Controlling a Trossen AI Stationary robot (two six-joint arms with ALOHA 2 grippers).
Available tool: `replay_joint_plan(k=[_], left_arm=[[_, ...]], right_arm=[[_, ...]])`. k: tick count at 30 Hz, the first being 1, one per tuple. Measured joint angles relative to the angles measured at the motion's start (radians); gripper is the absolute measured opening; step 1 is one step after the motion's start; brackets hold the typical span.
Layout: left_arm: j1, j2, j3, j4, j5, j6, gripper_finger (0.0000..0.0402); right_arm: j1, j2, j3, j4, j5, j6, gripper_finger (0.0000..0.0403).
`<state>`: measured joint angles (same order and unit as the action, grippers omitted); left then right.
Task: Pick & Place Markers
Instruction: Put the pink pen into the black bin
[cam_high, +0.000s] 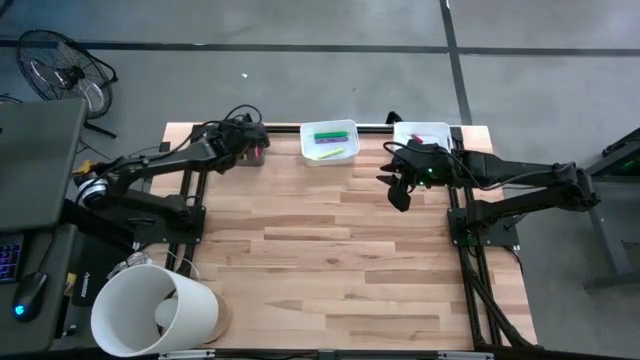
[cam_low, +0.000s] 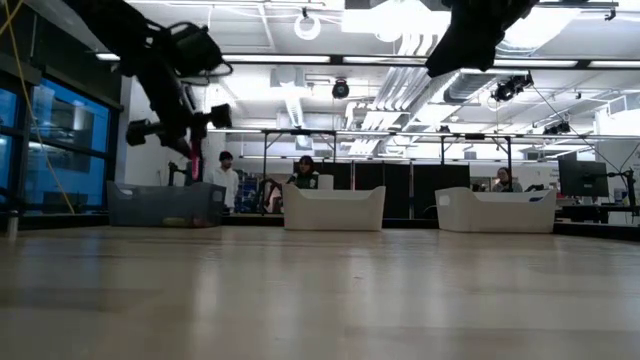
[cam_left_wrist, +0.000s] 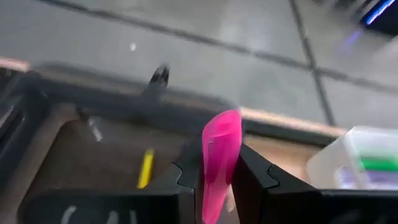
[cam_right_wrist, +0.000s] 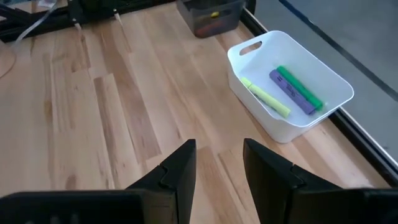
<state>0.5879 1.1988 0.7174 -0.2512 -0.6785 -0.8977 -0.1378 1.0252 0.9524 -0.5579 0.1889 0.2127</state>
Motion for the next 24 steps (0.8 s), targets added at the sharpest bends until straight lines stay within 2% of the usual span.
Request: replay_joint_plan(k=[13, 19, 24], left_arm=[[0.083, 0.187, -0.001, 0.014, 0.129, -0.017, 0.0052], [0.107, 0.215, -0.001, 0.012, 0.193, -0.031, 0.0053], [0.133, 0.215, -0.001, 0.014, 0.239, -0.032, 0.0076]], right_arm=[[0.0, 0.0, 0.0, -0.002, 0.002, -0.039, 0.0122], [0.0, 0.0, 0.0, -0.005, -0.001, -0.056, 0.0122], [0.0, 0.0, 0.0, -0.006, -0.001, -0.065, 0.0122]])
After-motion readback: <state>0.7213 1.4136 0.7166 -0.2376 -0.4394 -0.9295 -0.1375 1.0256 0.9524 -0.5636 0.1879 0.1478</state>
